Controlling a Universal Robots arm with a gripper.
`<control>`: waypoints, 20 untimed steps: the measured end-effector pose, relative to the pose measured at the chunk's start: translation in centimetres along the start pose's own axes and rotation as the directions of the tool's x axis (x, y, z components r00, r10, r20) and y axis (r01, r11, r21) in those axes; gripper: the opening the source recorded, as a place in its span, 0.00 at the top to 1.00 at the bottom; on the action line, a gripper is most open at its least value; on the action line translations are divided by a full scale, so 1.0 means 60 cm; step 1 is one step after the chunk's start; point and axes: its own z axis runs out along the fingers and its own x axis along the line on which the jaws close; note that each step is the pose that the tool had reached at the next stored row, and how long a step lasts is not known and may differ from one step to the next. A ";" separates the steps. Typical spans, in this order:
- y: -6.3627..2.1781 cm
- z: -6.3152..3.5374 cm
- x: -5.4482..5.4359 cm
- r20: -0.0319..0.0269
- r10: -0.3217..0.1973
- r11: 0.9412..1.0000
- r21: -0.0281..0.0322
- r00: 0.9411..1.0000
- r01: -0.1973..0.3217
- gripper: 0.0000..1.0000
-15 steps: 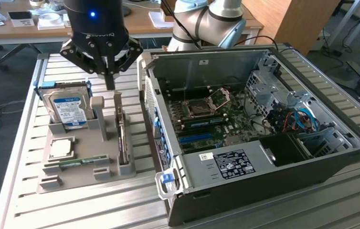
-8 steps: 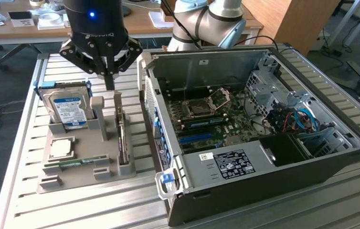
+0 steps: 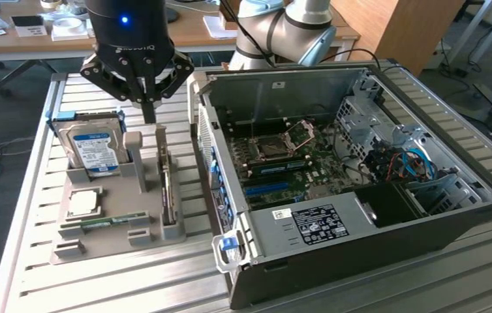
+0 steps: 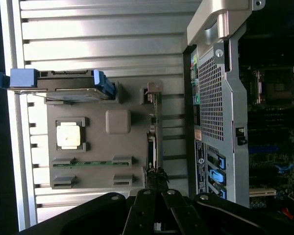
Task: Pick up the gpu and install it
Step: 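Reach for the gpu, then pick up the gpu and move the gpu toward the slot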
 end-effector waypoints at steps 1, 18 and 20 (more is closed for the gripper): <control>0.000 0.000 0.000 0.000 0.000 1.000 0.000 1.000 0.000 0.89; 0.000 0.000 0.000 0.000 0.000 1.000 0.000 1.000 0.000 0.89; 0.000 0.000 0.000 0.000 0.000 1.000 0.000 1.000 0.000 0.89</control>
